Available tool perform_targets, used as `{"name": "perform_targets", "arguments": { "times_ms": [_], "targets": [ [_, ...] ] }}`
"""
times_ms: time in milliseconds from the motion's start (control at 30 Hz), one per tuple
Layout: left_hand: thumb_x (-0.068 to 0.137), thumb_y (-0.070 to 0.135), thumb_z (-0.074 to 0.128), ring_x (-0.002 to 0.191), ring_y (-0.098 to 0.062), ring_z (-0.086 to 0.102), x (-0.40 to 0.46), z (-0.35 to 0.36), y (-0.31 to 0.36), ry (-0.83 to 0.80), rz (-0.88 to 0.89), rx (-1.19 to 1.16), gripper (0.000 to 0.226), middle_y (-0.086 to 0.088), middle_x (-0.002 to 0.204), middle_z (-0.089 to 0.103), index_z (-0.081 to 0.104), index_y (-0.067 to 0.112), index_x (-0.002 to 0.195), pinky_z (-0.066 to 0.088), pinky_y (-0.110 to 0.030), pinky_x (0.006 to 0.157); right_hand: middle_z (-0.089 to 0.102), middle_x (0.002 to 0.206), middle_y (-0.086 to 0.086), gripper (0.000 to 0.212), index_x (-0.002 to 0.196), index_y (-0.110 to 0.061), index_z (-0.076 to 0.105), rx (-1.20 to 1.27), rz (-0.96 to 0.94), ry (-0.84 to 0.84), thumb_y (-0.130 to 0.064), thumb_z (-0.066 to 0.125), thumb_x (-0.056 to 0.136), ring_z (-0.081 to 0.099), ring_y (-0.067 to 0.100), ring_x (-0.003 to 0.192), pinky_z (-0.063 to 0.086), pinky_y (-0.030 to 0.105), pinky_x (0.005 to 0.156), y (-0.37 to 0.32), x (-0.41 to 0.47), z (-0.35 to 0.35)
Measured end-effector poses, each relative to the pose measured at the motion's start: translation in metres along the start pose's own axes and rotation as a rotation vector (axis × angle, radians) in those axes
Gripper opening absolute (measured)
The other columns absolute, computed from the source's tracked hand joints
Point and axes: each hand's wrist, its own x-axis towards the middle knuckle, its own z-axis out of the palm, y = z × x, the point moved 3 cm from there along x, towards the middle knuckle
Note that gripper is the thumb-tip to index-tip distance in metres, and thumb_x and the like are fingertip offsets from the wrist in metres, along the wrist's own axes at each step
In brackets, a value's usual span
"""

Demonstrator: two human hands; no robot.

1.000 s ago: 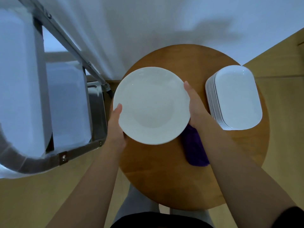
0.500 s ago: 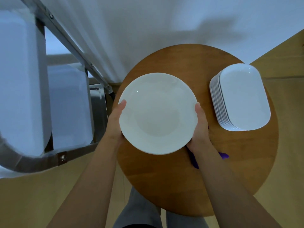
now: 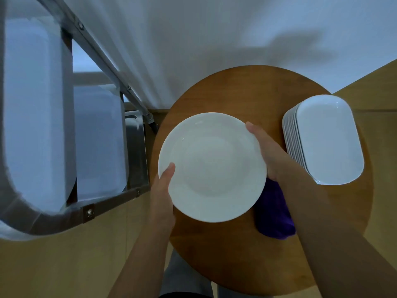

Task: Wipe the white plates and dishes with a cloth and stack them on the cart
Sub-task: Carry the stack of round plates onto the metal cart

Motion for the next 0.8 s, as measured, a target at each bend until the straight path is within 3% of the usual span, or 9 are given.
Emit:
{"name": "perform_targets", "arguments": {
  "times_ms": [233,400,567,800],
  "targets": [
    [0.077,0.047,0.059,0.102,-0.026,0.058,0.006,-0.002,0.001,0.095,-0.037,0.018,0.048,0.000,0.109,0.061,0.047,0.032,0.120,0.051,-0.038,0.071,0.071,0.103,-0.008,0.044,0.113,-0.037,0.063,0.037,0.013,-0.014,-0.065,0.048,0.082,0.067,0.013,0.095,0.051,0.035,0.077,0.001,-0.005,0.002],
    [0.059,0.055,0.059,0.108,-0.028,0.057,0.002,0.001,0.004,0.040,-0.016,0.053,0.078,-0.002,0.118,0.061,0.046,0.029,0.130,0.051,-0.045,0.085,0.070,0.109,-0.006,0.045,0.119,-0.035,0.060,0.056,0.007,-0.030,-0.062,0.045,0.086,0.065,0.015,0.101,0.050,0.038,0.085,-0.001,-0.008,0.002],
    [0.058,0.058,0.056,0.109,-0.028,0.058,0.004,-0.001,0.003,0.026,-0.031,0.063,0.071,-0.001,0.118,0.061,0.047,0.034,0.124,0.051,-0.049,0.089,0.070,0.108,-0.005,0.041,0.115,-0.034,0.063,0.109,-0.003,-0.045,-0.059,0.043,0.089,0.067,0.016,0.098,0.050,0.039,0.082,0.003,-0.009,0.001],
    [0.061,0.058,0.058,0.100,-0.021,0.061,0.006,0.000,0.003,0.030,0.002,0.040,0.047,0.006,0.107,0.065,0.053,0.043,0.105,0.055,-0.030,0.061,0.071,0.104,-0.005,0.037,0.110,-0.036,0.065,0.176,-0.019,-0.032,-0.059,0.044,0.089,0.069,0.013,0.091,0.056,0.031,0.063,0.013,-0.009,-0.004]
  ]
}}
